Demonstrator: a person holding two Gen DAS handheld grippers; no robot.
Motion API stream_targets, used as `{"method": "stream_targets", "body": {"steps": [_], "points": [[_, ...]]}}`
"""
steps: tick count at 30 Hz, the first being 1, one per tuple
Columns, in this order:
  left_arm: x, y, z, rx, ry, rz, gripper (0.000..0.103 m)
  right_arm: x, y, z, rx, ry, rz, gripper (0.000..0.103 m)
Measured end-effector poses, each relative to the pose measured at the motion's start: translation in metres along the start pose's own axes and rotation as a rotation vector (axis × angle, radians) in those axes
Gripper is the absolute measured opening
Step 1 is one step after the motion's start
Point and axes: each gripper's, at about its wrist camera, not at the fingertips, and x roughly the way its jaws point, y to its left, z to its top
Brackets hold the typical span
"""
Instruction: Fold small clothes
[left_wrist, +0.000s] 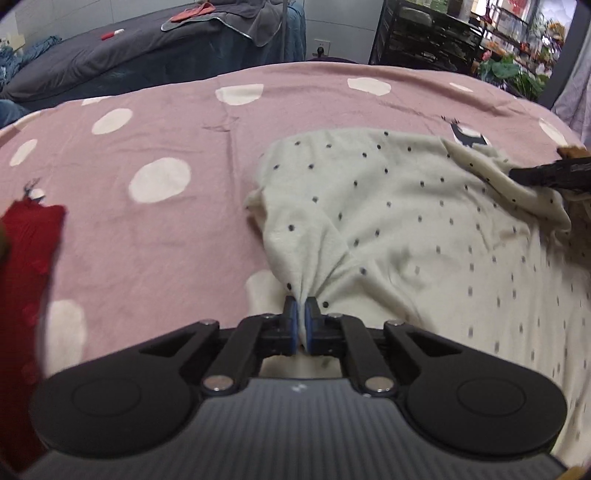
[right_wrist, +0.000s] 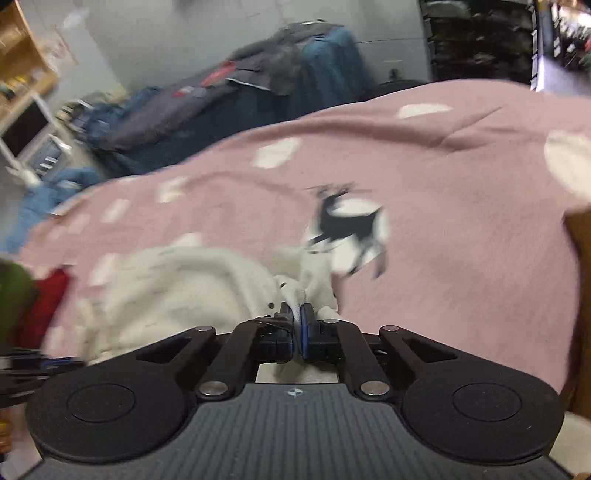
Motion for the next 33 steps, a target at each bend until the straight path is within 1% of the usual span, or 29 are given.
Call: {"method": "stream_targets", "body": {"steps": [2, 4, 5, 6, 8, 9, 10, 11, 12, 13, 14, 15, 17, 19, 20, 21, 22, 23, 24, 25, 26, 27, 29, 31, 32, 33], "points": [[-0.017, 0.008, -0.014, 0.021, 0.016, -0.006, 0.004, -0.033, 0.014, -0.021, -0.027, -0.019, 0.067, 0.008], [-0.027, 0.013, -0.032, 0.043, 0.078, 0.005, 0.004, -0.075, 0.036, -0.046, -0.103, -0.040, 0.117, 0.008], [-0.028, 0.014, -0.040, 0.057, 0.114, 0.003, 0.004, -0.090, 0.043, -0.060, -0.134, -0.035, 0.144, 0.008], [-0.028, 0.014, -0.051, 0.081, 0.172, 0.005, 0.004, -0.103, 0.049, -0.075, -0.157, -0.018, 0.161, 0.008], [-0.031, 0.012, -0.072, 0.138, 0.244, 0.028, 0.003, -0.118, 0.057, -0.106, -0.190, 0.058, 0.139, 0.008], [-0.036, 0.010, -0.081, 0.168, 0.252, 0.038, 0.005, -0.122, 0.060, -0.122, -0.212, 0.097, 0.121, 0.008], [-0.042, 0.010, -0.083, 0.174, 0.257, 0.050, 0.007, -0.126, 0.062, -0.139, -0.241, 0.135, 0.113, 0.007], [-0.049, 0.011, -0.082, 0.156, 0.262, 0.059, 0.010, -0.129, 0.066, -0.153, -0.264, 0.157, 0.108, 0.006], [-0.056, 0.012, -0.077, 0.139, 0.241, 0.057, 0.021, -0.131, 0.068, -0.165, -0.273, 0.171, 0.103, 0.006], [-0.064, 0.010, -0.069, 0.133, 0.199, 0.054, 0.030, -0.133, 0.069, -0.174, -0.263, 0.175, 0.099, 0.006], [-0.072, 0.005, -0.059, 0.135, 0.147, 0.058, 0.055, -0.134, 0.069, -0.178, -0.240, 0.168, 0.096, 0.006], [-0.079, -0.002, -0.047, 0.150, 0.088, 0.059, 0.080, -0.136, 0.069, -0.180, -0.223, 0.157, 0.098, 0.002], [-0.086, -0.023, -0.021, 0.212, -0.039, 0.046, 0.103, -0.138, 0.072, -0.178, -0.226, 0.127, 0.116, 0.002], [-0.082, -0.047, 0.006, 0.284, -0.157, 0.054, 0.103, -0.141, 0.078, -0.174, -0.252, 0.088, 0.092, 0.002], [-0.076, -0.057, 0.017, 0.317, -0.194, 0.057, 0.103, -0.142, 0.080, -0.171, -0.265, 0.071, 0.082, 0.004], [-0.067, -0.068, 0.029, 0.338, -0.214, 0.059, 0.103, -0.143, 0.081, -0.166, -0.287, 0.042, 0.073, 0.015], [-0.057, -0.076, 0.039, 0.347, -0.219, 0.051, 0.103, -0.147, 0.083, -0.163, -0.309, 0.008, 0.066, 0.030], [-0.046, -0.083, 0.049, 0.358, -0.221, 0.043, 0.103, -0.149, 0.085, -0.159, -0.327, -0.019, 0.059, 0.036], [-0.034, -0.090, 0.058, 0.369, -0.212, 0.040, 0.103, -0.149, 0.087, -0.153, -0.344, -0.043, 0.053, 0.057], [-0.022, -0.095, 0.066, 0.376, -0.188, 0.034, 0.103, -0.147, 0.088, -0.150, -0.352, -0.063, 0.047, 0.073], [-0.009, -0.099, 0.071, 0.381, -0.169, 0.037, 0.103, -0.145, 0.089, -0.147, -0.354, -0.077, 0.048, 0.075], [0.002, -0.103, 0.076, 0.386, -0.159, 0.048, 0.103, -0.139, 0.089, -0.144, -0.352, -0.082, 0.058, 0.075], [0.027, -0.107, 0.083, 0.413, -0.144, 0.054, 0.103, -0.125, 0.091, -0.139, -0.334, -0.068, 0.081, 0.075], [0.050, -0.109, 0.088, 0.417, -0.129, 0.071, 0.103, -0.109, 0.095, -0.138, -0.322, -0.044, 0.084, 0.073], [0.062, -0.109, 0.090, 0.425, -0.099, 0.073, 0.103, -0.103, 0.097, -0.139, -0.328, -0.035, 0.082, 0.069], [0.075, -0.108, 0.090, 0.429, -0.061, 0.090, 0.103, -0.098, 0.100, -0.140, -0.339, -0.025, 0.066, 0.048]]}}
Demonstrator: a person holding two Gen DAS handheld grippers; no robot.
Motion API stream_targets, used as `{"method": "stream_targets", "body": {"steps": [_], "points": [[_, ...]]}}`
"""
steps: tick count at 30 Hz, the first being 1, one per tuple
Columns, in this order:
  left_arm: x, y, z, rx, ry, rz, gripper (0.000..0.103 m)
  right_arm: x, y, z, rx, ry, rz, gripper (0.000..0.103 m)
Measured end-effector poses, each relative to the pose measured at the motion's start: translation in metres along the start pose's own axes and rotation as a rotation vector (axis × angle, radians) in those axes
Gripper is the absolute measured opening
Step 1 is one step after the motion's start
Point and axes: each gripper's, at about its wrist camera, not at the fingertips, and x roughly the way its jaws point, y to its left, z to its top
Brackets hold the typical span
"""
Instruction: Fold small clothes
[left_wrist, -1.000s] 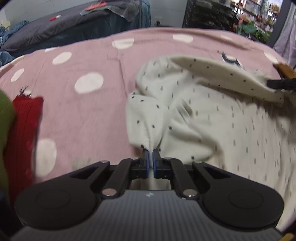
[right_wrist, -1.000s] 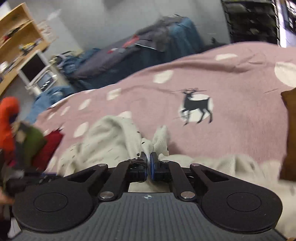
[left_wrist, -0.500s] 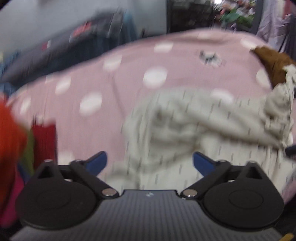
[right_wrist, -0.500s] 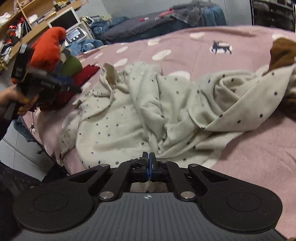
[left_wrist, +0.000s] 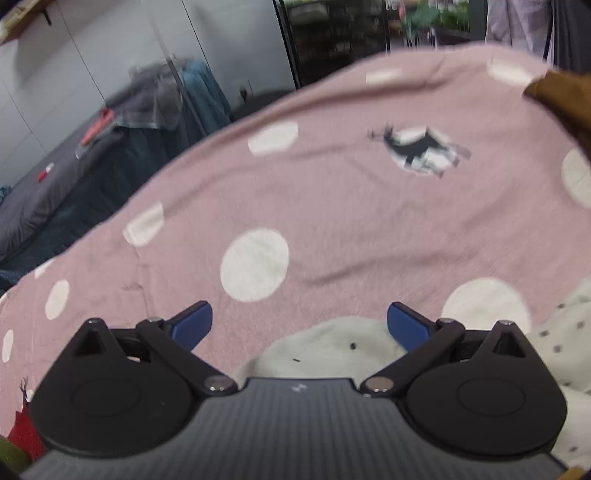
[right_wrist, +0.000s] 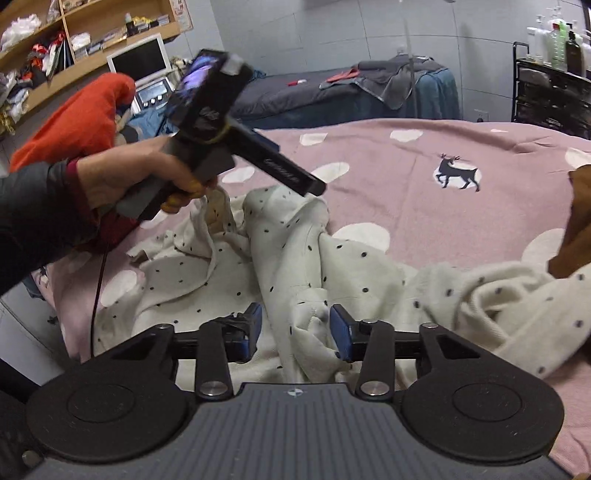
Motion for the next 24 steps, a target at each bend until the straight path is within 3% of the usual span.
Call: {"method": "stream_targets", "body": {"steps": [1, 2, 3, 6, 8, 10, 14, 16, 18, 21, 24], "points": [[0.009, 0.000, -0.001, 0.004, 0.038, 0.019, 0.103, 0.003, 0.002, 0.000, -0.010, 0.009, -0.016, 0.014], [0.014, -0.001, -0.006, 0.014, 0.070, 0.037, 0.100, 0.001, 0.007, 0.001, -0.024, 0.001, -0.020, 0.014], [0.013, -0.001, -0.012, 0.022, 0.082, 0.039, 0.089, -0.005, 0.013, 0.000, -0.044, -0.030, -0.005, 0.014], [-0.016, 0.001, -0.041, 0.040, 0.078, -0.039, 0.061, -0.029, 0.030, -0.003, -0.128, -0.092, 0.064, 0.014], [-0.035, 0.004, -0.069, 0.047, 0.125, -0.073, 0.052, -0.038, 0.039, -0.009, -0.186, -0.092, 0.105, 0.014], [-0.055, 0.009, -0.100, 0.030, 0.124, -0.087, 0.051, -0.041, 0.044, -0.018, -0.207, -0.051, 0.175, 0.014], [-0.085, 0.018, -0.133, -0.005, 0.180, -0.084, 0.052, -0.028, 0.056, -0.042, -0.231, 0.089, 0.258, 0.014], [-0.101, 0.022, -0.139, -0.039, 0.168, -0.078, 0.058, -0.026, 0.055, -0.042, -0.222, 0.112, 0.268, 0.014], [-0.115, 0.025, -0.136, -0.070, 0.146, -0.083, 0.078, -0.026, 0.053, -0.038, -0.219, 0.120, 0.276, 0.014], [-0.138, 0.025, -0.123, -0.104, 0.052, -0.088, 0.099, -0.024, 0.048, -0.034, -0.202, 0.139, 0.281, 0.014], [-0.150, 0.018, -0.108, -0.101, 0.012, -0.107, 0.103, -0.025, 0.045, -0.033, -0.193, 0.145, 0.274, 0.014]]}}
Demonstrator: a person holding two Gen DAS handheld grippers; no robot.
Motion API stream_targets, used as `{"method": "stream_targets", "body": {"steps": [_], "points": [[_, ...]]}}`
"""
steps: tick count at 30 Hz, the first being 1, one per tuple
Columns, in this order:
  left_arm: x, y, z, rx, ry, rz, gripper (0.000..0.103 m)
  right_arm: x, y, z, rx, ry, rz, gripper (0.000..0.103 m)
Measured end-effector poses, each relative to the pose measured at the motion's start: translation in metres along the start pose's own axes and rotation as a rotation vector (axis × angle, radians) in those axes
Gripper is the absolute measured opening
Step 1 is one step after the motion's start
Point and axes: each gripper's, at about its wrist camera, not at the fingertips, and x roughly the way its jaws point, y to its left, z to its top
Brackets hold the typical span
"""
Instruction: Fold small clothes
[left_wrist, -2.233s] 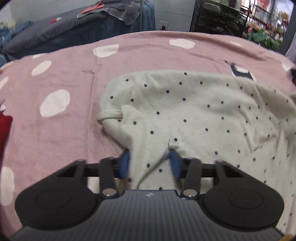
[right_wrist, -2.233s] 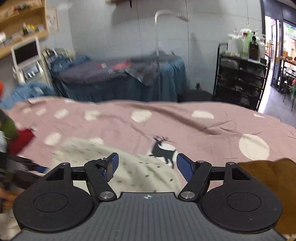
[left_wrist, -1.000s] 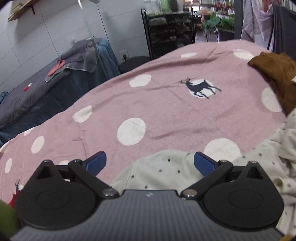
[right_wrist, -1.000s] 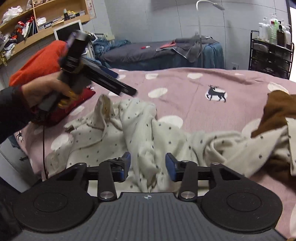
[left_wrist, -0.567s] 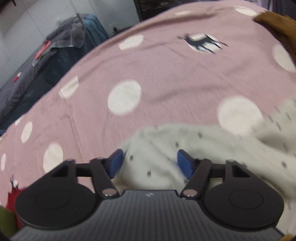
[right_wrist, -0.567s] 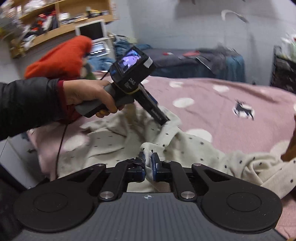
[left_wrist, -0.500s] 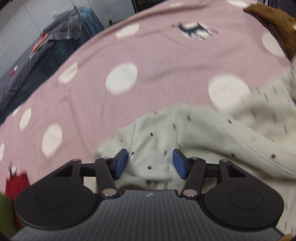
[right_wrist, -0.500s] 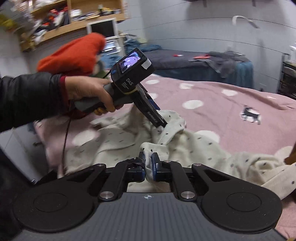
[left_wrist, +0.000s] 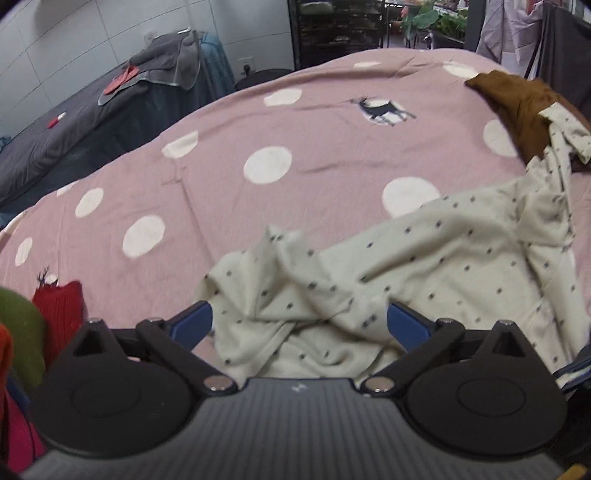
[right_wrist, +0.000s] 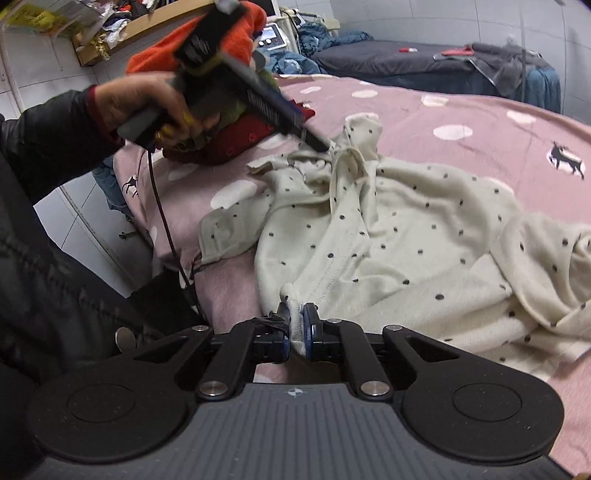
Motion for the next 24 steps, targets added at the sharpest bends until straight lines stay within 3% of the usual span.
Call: {"method": "stream_targets", "body": {"steps": [4, 7, 9, 15, 19, 22, 24], "points": [[0.023, -0.019, 0.010, 0.029, 0.068, 0.001, 0.099, 0.004, -0.001, 0.001, 0.032, -0.016, -0.006, 0.014], [0.044, -0.031, 0.006, 0.029, 0.110, -0.025, 0.083, 0.007, 0.002, -0.001, 0.026, -0.017, -0.014, 0.014], [0.060, -0.038, 0.002, 0.041, 0.152, 0.026, 0.052, 0.009, 0.002, 0.003, 0.022, -0.020, -0.017, 0.014], [0.051, -0.039, -0.006, 0.057, 0.141, 0.043, 0.019, -0.005, 0.002, -0.012, 0.035, -0.035, -0.035, 0.014], [0.045, -0.009, 0.001, -0.083, 0.108, -0.022, 0.014, -0.018, -0.002, -0.017, 0.036, -0.092, -0.076, 0.013], [0.046, 0.010, 0.010, -0.161, 0.052, -0.012, 0.013, -0.024, -0.011, -0.007, 0.044, -0.138, -0.122, 0.013], [0.048, 0.024, 0.019, -0.256, 0.011, -0.045, 0.013, -0.029, -0.019, 0.000, 0.050, -0.166, -0.165, 0.013]]}}
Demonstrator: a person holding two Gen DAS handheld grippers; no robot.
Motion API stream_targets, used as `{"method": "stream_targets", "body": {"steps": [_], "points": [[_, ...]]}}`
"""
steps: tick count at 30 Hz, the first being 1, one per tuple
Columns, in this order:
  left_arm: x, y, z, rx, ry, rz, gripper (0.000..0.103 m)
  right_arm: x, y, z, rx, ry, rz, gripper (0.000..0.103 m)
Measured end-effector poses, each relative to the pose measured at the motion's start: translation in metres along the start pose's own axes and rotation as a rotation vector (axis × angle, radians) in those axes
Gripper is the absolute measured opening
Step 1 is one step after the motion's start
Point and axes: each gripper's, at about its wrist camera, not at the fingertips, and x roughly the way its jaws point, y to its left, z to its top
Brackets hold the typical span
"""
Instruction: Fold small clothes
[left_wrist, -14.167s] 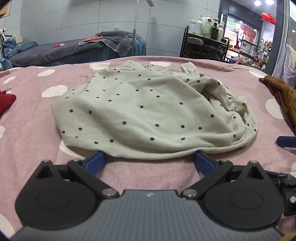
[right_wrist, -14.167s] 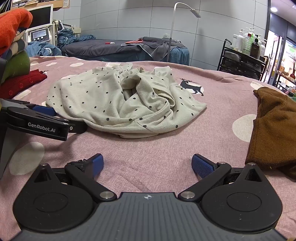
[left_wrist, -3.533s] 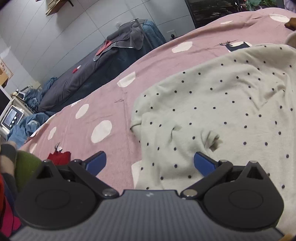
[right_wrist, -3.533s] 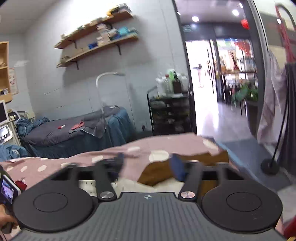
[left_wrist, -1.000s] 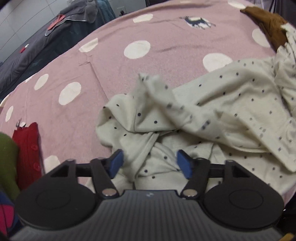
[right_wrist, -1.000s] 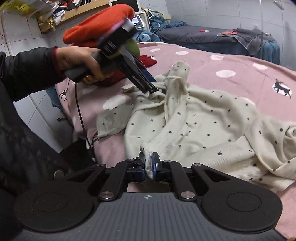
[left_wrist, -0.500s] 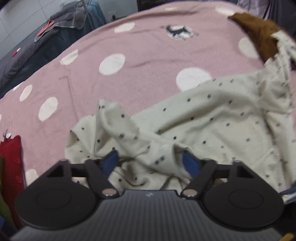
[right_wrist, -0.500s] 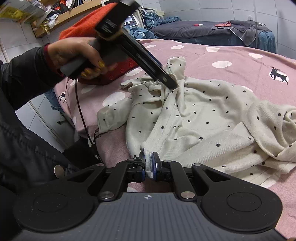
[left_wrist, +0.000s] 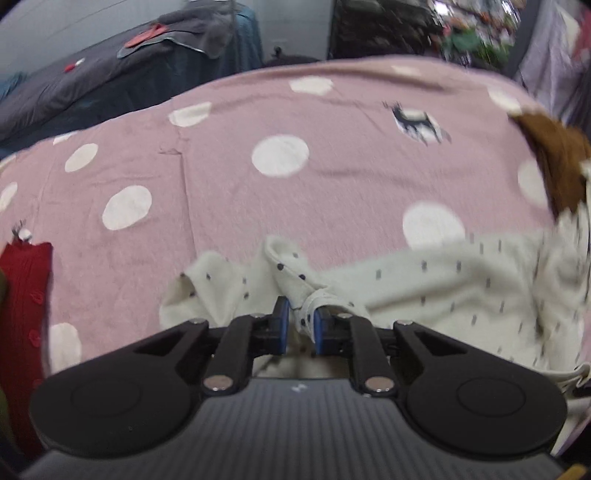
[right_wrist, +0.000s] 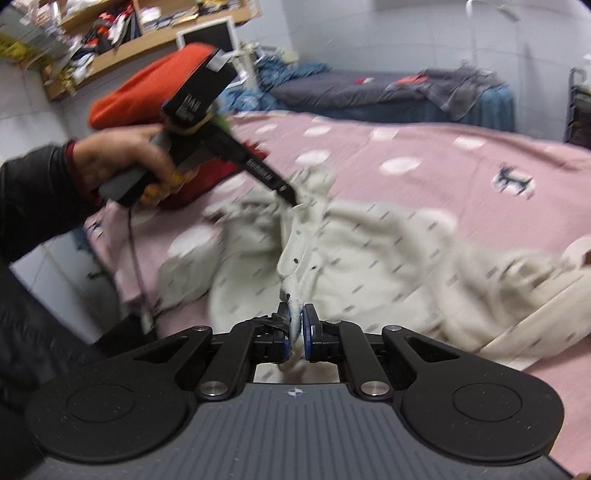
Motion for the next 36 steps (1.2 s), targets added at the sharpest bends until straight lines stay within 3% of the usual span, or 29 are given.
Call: {"method": "stream_targets", "body": {"steps": [3, 7, 12, 14, 18, 22, 23, 25, 26, 27, 28, 30, 32, 36], "points": [[0.007, 0.006, 0.021, -0.088, -0.050, -0.033, 0.013, 0.000, -0.017, 0.018, 0.004, -0.041, -0.081, 0.013], [0.017, -0.005, 0.070, -0.087, -0.136, -0.036, 0.013, 0.015, -0.047, 0.059, -0.080, -0.088, -0.214, 0.011], [0.035, -0.016, 0.151, -0.049, -0.255, 0.095, 0.013, 0.048, -0.120, 0.140, 0.010, -0.156, -0.390, 0.010], [0.053, -0.013, 0.182, -0.040, -0.245, 0.144, 0.013, 0.070, -0.144, 0.170, 0.015, -0.171, -0.477, 0.009], [0.086, -0.008, 0.228, -0.061, -0.219, 0.228, 0.013, 0.120, -0.180, 0.215, 0.047, -0.140, -0.564, 0.009], [0.121, -0.017, 0.249, 0.007, -0.169, 0.322, 0.020, 0.167, -0.191, 0.224, -0.042, -0.051, -0.661, 0.009], [0.129, -0.019, 0.250, 0.010, -0.154, 0.327, 0.026, 0.179, -0.193, 0.222, -0.050, -0.020, -0.673, 0.009], [0.142, -0.021, 0.246, 0.035, -0.123, 0.345, 0.056, 0.194, -0.200, 0.210, -0.051, 0.027, -0.714, 0.009], [0.147, -0.021, 0.241, 0.051, -0.109, 0.367, 0.083, 0.200, -0.203, 0.203, -0.034, 0.048, -0.732, 0.009], [0.152, -0.022, 0.235, 0.071, -0.096, 0.389, 0.103, 0.202, -0.211, 0.200, -0.001, 0.067, -0.740, 0.020], [0.155, -0.023, 0.228, 0.096, -0.087, 0.403, 0.103, 0.203, -0.214, 0.195, 0.035, 0.071, -0.746, 0.031], [0.160, -0.023, 0.213, 0.151, -0.065, 0.418, 0.103, 0.190, -0.213, 0.182, 0.108, 0.020, -0.744, 0.079], [0.155, -0.022, 0.194, 0.163, -0.049, 0.405, 0.103, 0.166, -0.204, 0.169, 0.167, -0.075, -0.709, 0.100], [0.121, -0.017, 0.149, 0.074, -0.089, 0.257, 0.103, 0.117, -0.164, 0.140, 0.213, -0.235, -0.613, 0.103]]}}
